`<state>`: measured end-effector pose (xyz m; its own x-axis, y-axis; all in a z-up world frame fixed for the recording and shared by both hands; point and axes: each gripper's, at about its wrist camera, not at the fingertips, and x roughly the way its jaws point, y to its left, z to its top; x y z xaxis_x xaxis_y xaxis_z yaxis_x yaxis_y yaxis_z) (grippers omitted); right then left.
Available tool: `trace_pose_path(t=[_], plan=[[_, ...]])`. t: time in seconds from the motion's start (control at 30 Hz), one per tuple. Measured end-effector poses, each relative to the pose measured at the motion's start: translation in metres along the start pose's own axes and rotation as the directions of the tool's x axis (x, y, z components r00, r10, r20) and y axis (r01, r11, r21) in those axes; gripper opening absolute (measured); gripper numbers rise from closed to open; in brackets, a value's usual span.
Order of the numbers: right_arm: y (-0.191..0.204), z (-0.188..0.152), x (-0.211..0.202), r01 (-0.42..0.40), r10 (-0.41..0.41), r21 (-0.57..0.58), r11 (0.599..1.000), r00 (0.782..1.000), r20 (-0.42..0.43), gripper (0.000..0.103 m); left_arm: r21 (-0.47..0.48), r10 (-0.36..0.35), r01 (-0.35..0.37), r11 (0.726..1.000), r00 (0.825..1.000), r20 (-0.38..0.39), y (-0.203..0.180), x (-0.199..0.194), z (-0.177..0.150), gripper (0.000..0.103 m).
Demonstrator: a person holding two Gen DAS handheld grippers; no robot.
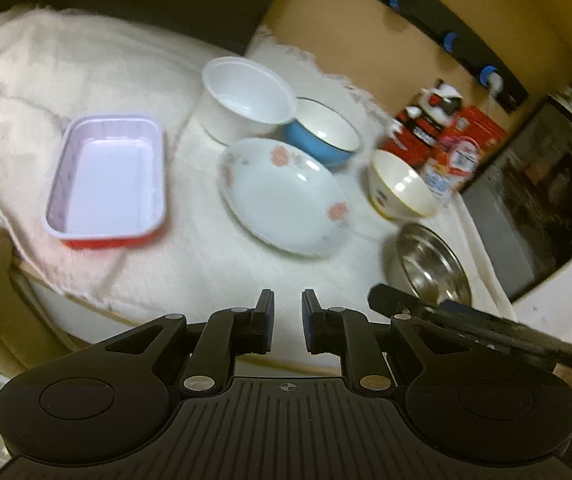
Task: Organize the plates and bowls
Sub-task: 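Move the left tool to the steel bowl and grasp its rim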
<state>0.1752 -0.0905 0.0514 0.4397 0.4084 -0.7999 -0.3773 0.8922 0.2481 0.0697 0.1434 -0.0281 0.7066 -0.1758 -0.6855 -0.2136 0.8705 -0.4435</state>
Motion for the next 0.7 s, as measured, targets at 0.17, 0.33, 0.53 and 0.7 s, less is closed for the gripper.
trace_pose_path(t=[0.17, 0.33, 0.53, 0.7], plan=[[0.023, 0.020, 0.032, -0.025, 0.025, -0.075, 0.997, 1.000, -0.006, 0.103, -0.100, 0.024, -0.026, 0.995, 1.000, -0.020, 0.043, 0.017, 0.041, 0.016], [0.046, 0.043, 0.060, -0.020, 0.020, -0.138, 0.990, 1.000, 0.001, 0.103, -0.137, -0.019, 0.016, 0.990, 1.000, -0.019, 0.072, 0.035, 0.075, 0.016], [0.037, 0.058, 0.078, 0.024, -0.026, -0.059, 0.998, 0.999, -0.043, 0.103, 0.001, -0.116, 0.117, 0.993, 0.986, -0.122, 0.056, 0.083, 0.109, 0.016], [0.000, 0.058, 0.063, 0.250, -0.250, -0.006, 0.968, 0.968, -0.023, 0.103, 0.102, -0.260, 0.294, 0.950, 0.930, -0.260, 0.010, 0.129, 0.117, 0.016]])
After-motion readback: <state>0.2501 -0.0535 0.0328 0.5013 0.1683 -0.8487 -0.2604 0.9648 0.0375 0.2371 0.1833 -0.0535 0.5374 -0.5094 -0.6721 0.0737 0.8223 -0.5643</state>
